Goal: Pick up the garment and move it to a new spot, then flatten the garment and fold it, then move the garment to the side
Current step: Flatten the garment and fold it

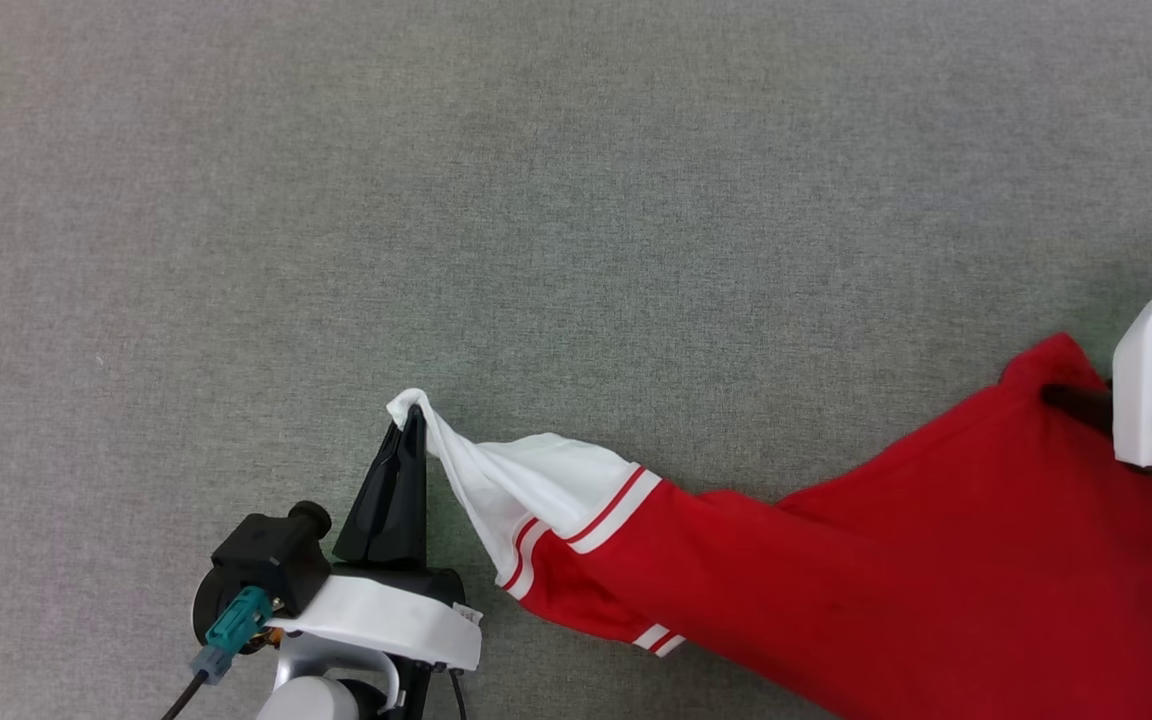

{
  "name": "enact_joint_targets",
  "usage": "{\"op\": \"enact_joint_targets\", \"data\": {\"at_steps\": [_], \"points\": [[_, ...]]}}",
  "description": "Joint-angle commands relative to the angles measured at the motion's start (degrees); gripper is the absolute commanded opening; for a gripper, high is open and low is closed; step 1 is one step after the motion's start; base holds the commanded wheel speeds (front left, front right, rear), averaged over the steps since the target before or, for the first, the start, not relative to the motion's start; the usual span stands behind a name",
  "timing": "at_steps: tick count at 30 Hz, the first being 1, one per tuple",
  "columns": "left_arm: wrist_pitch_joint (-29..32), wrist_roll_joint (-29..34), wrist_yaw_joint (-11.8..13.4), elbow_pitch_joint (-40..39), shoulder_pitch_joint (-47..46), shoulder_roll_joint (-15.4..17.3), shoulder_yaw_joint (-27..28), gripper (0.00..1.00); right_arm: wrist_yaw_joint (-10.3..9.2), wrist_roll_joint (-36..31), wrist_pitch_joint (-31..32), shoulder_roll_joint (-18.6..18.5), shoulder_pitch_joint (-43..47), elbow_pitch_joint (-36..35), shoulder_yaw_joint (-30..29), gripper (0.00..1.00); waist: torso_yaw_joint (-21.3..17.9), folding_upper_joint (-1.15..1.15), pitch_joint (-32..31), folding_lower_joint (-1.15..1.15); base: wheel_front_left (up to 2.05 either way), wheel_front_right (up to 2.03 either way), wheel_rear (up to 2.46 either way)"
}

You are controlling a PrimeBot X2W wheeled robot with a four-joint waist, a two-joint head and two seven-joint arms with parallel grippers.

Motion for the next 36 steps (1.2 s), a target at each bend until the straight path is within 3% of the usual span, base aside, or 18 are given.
{"op": "enact_joint_targets", "data": {"at_steps": [1,12,19,27,36], "points": [[-0.45,-0.13,-0.22,0.36,-0.80,-0.03,0.03,0.00,-0.03,0.43,1.80,2.81,4.12,3.92,2.69,0.00,-0.13,0.00,-0.27,0.00,0.00,0.00,0.00],[-0.15,-1.28,-0.51,2.19,-0.72,1.89,1.45,0.00,-0.04,1.70,-4.71,0.05,0.08,-0.07,2.36,0.00,-1.82,0.00,-6.83,0.00,0.00,0.00,0.00],[2.63,-2.10,-1.45,0.21,-5.29,6.17,4.23,0.00,-0.04,2.11,-8.84,-0.56,-1.38,-2.19,0.55,0.00,-3.50,0.00,-13.78,0.00,0.00,0.00,0.00],[8.71,-1.37,-3.89,3.36,-22.57,10.57,5.03,0.00,-0.04,-0.42,-11.70,-1.08,-7.65,-3.49,-0.32,0.00,-5.96,0.00,-17.74,0.00,0.00,0.00,0.00],[12.67,0.01,-6.07,16.68,-48.07,13.17,5.22,0.00,-0.04,-4.46,-18.77,-1.09,-22.63,-1.38,-0.89,0.00,-9.04,0.00,-12.81,0.00,0.00,0.00,0.00]]}}
